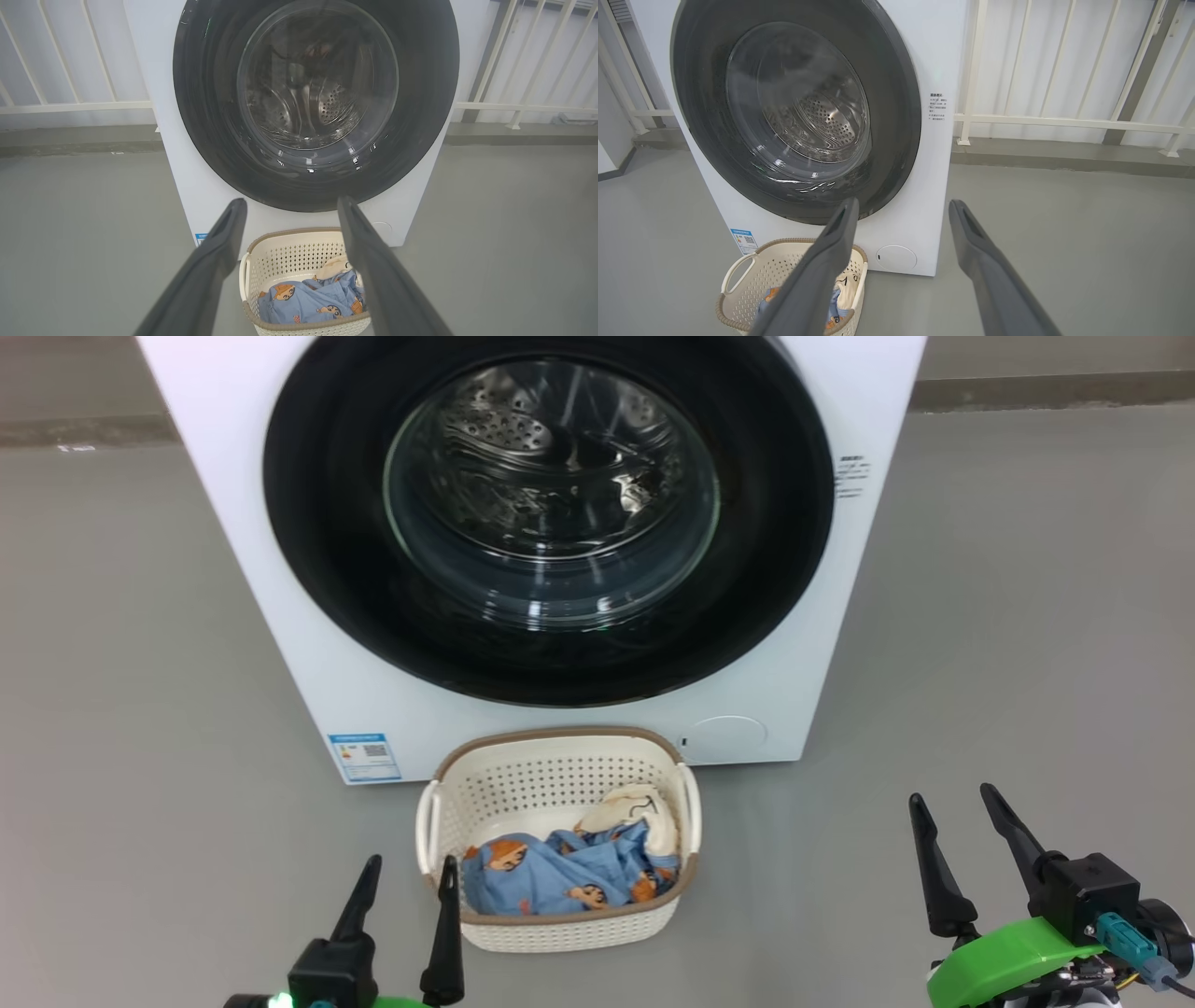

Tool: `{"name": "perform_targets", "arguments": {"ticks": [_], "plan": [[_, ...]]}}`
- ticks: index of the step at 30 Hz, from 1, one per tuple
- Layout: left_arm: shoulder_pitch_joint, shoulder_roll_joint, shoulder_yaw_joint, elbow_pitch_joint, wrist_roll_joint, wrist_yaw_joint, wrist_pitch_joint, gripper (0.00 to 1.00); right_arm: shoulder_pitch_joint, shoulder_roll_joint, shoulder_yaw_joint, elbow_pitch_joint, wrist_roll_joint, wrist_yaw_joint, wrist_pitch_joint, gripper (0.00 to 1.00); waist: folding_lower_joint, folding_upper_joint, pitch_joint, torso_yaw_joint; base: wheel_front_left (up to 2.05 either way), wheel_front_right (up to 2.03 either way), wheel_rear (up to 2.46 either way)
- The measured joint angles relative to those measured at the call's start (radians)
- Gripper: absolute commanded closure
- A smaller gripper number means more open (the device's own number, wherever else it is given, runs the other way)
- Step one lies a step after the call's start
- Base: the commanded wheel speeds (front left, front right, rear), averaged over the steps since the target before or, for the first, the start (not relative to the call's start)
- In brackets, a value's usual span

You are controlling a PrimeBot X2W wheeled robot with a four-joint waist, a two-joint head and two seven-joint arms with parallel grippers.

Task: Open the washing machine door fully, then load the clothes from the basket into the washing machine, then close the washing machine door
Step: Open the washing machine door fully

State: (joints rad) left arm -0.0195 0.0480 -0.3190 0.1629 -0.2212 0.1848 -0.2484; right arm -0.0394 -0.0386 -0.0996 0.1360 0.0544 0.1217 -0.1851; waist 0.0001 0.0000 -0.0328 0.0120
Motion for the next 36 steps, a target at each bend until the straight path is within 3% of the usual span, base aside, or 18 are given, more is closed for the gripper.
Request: {"name": "perform_targets", "arguments": {"ticks": [18, 23, 36], "plan": [[0.0, -0.001, -0.002, -0.022, 0.011, 0.005, 0.0, 0.0, -0.001, -0.001, -0.007, 0.006, 0.0, 0.0, 0.0, 0.0, -0.0001, 0.0, 0.0, 0.0, 1.22, 1.21, -2.44], [-0.001, -0.001, -0.002, -0.017, 0.015, 0.029, -0.007, 0.0, -0.001, -0.003, -0.005, 0.008, 0.0, 0.0, 0.0, 0.0, -0.0001, 0.0, 0.0, 0.001, 1.05, 1.02, -2.07], [-0.001, -0.002, -0.008, -0.024, 0.024, 0.032, -0.007, 0.0, -0.001, -0.004, 0.012, 0.007, 0.003, 0.0, 0.0, 0.0, -0.0001, 0.0, 0.002, 0.005, 0.28, 0.28, -0.56]]}}
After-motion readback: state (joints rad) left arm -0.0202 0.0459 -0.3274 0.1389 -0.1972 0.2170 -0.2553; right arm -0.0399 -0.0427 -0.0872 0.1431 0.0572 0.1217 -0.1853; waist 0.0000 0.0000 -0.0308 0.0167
